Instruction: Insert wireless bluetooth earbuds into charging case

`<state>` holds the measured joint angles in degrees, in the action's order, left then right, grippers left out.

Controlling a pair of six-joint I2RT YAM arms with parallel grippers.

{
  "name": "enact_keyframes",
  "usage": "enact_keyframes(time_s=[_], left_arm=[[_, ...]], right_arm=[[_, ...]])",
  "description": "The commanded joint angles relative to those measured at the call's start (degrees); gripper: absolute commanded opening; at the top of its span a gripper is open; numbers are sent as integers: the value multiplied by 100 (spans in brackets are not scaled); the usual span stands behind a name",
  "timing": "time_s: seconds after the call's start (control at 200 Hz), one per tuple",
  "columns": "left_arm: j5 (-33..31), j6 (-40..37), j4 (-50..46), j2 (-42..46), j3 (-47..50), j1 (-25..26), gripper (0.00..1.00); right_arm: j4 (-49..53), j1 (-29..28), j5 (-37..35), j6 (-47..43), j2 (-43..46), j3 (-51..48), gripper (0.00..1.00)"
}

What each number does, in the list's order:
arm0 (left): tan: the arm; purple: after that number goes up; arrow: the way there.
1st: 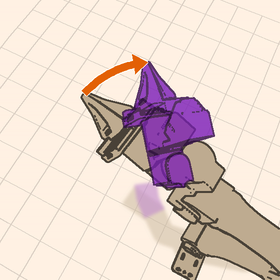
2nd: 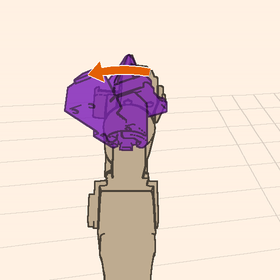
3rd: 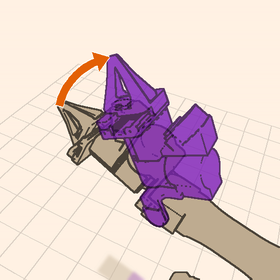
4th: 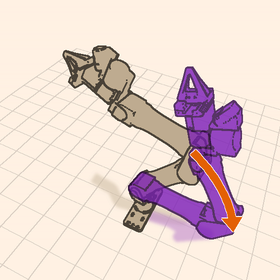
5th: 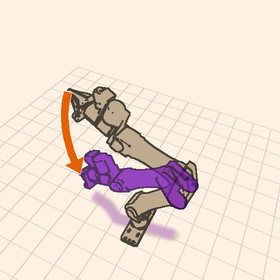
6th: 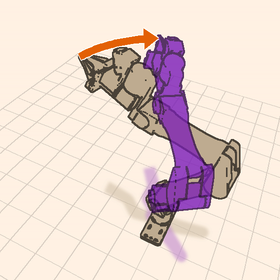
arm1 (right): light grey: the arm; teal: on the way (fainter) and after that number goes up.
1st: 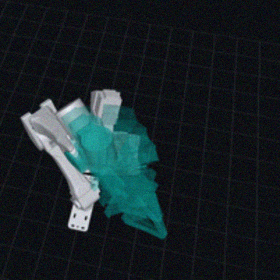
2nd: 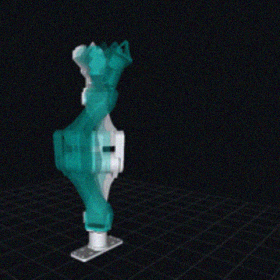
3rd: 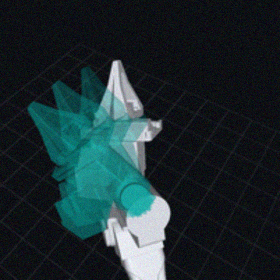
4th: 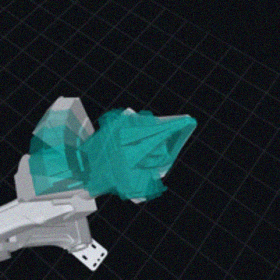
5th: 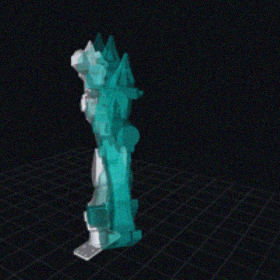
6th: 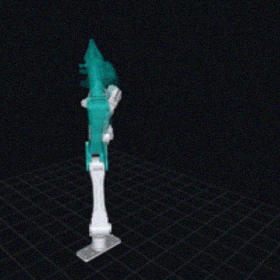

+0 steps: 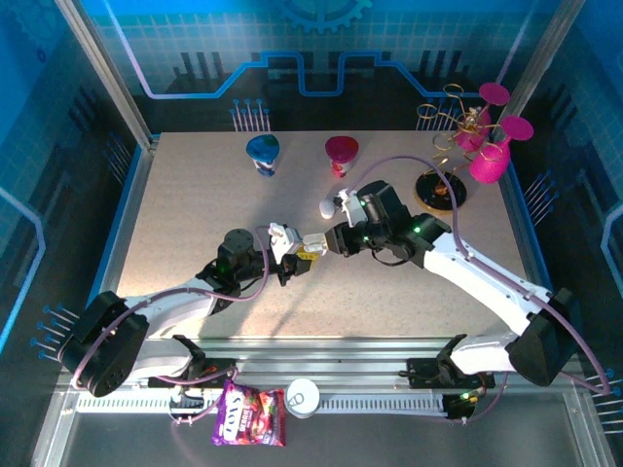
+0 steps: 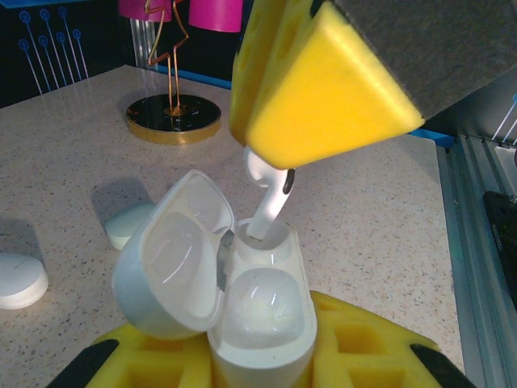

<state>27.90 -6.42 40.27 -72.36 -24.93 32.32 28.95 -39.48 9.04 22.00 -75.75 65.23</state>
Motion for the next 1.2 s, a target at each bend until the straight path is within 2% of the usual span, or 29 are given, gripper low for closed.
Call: enact_keyframes(time_s=[0.0,0.395,0.961,1.096,1.196], left_arm=[[143,-139,267,138,83,-8,0],[70,-362,351,109,151,-9,0],[167,-246,494,170,207,-6,0],[147,-229,529,126,214,-14,0],[113,-204,588,98,242,-11,0]], right_arm=[[354,-74,59,-20,-158,257,22],[801,-77,-47,28,-97,569,22],[529,-130,220,85,-506,681,23],[488,-177,190,42,-437,721,30],[378,-183,50,23,-206,600,44]])
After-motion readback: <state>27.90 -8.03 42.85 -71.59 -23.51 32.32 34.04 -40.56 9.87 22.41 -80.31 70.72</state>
